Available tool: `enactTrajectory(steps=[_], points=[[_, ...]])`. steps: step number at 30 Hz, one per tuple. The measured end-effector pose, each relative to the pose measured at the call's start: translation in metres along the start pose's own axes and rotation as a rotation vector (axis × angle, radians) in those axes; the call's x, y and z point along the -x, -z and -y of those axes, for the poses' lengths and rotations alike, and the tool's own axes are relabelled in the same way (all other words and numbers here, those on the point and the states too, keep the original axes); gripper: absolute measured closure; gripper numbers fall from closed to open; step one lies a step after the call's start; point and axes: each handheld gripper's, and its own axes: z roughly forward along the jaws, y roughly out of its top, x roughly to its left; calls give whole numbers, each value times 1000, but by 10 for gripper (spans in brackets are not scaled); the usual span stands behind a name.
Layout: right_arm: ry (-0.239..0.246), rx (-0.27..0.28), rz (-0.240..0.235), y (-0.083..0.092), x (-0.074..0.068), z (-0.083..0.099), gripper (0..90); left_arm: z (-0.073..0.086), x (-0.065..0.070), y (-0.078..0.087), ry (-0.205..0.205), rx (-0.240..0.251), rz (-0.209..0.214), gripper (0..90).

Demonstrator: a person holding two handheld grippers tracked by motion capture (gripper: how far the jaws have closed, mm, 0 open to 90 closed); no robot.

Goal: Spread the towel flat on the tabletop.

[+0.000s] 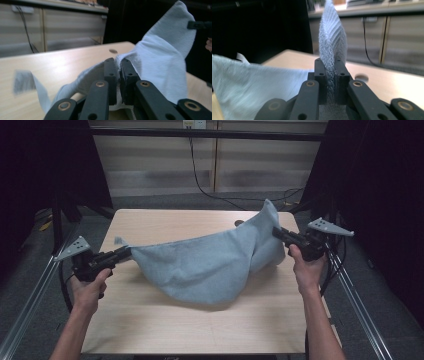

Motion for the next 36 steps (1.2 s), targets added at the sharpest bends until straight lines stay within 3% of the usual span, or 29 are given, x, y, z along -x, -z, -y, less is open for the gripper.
enactTrajectory(steps=[3, 6, 10, 13, 14, 18, 19, 21, 24, 28, 33, 36], points=[[12, -106, -20, -14, -3, 30, 812, 7, 5, -14, -7, -54, 34, 797], [23, -204, -56, -19, -12, 61, 814, 6, 10, -18, -21, -60, 57, 760], [39, -310, -91, -6, -24, 98, 814, 7, 11, -21, -14, -63, 56, 727], [57, -436, -86, 11, -27, 134, 811, 9, 12, -25, -15, -80, 48, 694], [57, -436, -86, 11, -27, 134, 811, 9, 12, -25, -15, -80, 48, 688], [107, -542, -43, 21, -24, 156, 808, 9, 10, -28, 3, -77, 27, 642], [130, -540, -53, 23, -23, 160, 804, 11, 9, -30, 5, -89, 27, 633], [85, -527, -58, 23, -21, 160, 775, 17, 10, -40, 12, -119, 39, 604], [66, -511, -39, 11, -16, 158, 765, 36, 14, -67, 11, -216, 42, 580], [64, -503, -25, -1, -10, 155, 755, 61, 20, -97, -40, -349, 59, 606], [53, -481, 15, -21, 3, 149, 718, 83, 26, -106, -88, -473, 71, 668], [46, -481, 36, -30, 6, 145, 652, 90, 33, -97, -83, -494, 102, 675]])
